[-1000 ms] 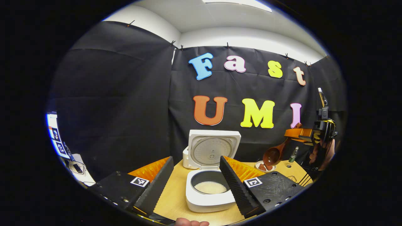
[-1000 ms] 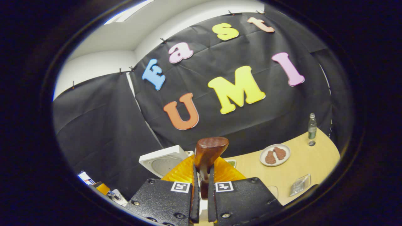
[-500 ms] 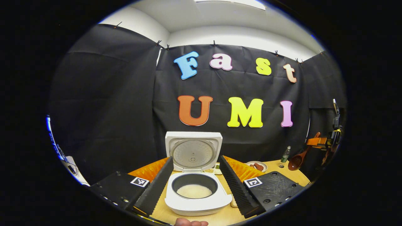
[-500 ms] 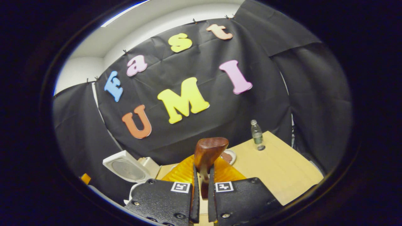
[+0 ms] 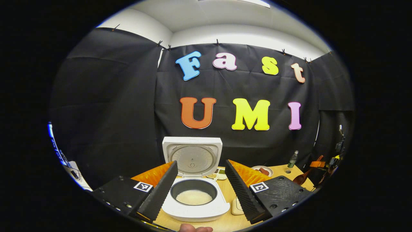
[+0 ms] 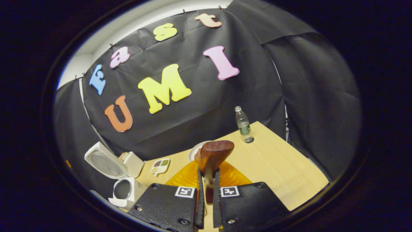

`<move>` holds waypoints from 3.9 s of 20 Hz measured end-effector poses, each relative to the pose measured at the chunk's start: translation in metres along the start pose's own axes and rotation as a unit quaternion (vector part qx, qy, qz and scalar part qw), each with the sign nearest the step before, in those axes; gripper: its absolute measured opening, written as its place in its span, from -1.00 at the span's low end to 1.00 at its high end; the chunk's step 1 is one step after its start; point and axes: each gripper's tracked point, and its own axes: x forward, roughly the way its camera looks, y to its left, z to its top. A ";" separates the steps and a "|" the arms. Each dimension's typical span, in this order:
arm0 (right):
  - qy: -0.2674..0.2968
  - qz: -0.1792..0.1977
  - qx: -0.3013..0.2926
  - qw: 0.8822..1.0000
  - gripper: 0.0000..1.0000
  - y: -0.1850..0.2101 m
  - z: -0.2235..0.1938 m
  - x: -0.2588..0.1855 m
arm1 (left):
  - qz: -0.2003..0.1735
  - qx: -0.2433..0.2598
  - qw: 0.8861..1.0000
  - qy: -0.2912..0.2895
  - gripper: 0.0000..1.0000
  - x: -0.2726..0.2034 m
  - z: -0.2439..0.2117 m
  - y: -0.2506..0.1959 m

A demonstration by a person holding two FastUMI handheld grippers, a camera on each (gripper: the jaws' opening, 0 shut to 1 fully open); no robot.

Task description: Close the left gripper, press the button to open the rice cooker; take a wooden spoon from the chopstick holder with the right hand, scoop a spoonful of rice and pour it into the rice cooker, then put the wooden spoon back into the chopstick holder.

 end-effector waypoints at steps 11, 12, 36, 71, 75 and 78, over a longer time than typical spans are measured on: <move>0.038 0.000 -0.061 0.997 -0.69 -0.030 -0.076 0.071 | 0.048 -0.016 0.998 0.029 0.89 -0.002 0.000 0.011; 0.042 0.003 -0.063 0.997 -0.69 -0.030 -0.082 0.072 | 0.050 -0.018 0.998 0.032 0.89 -0.001 0.000 0.011; -0.103 -0.052 -0.075 0.991 1.00 -0.028 0.050 -0.040 | 0.013 0.001 1.000 -0.022 0.89 0.107 0.072 0.019; -0.078 -0.036 -0.101 0.991 1.00 0.055 -0.011 -0.132 | 0.004 -0.020 0.975 0.220 0.93 0.130 -0.093 0.008; -0.059 -0.013 -0.117 0.991 1.00 0.082 -0.039 -0.137 | 0.008 -0.015 0.970 0.242 0.92 0.096 -0.143 0.004; -0.035 -0.003 -0.118 0.992 0.97 0.095 -0.060 -0.141 | 0.010 -0.021 0.969 0.248 0.94 0.086 -0.167 0.003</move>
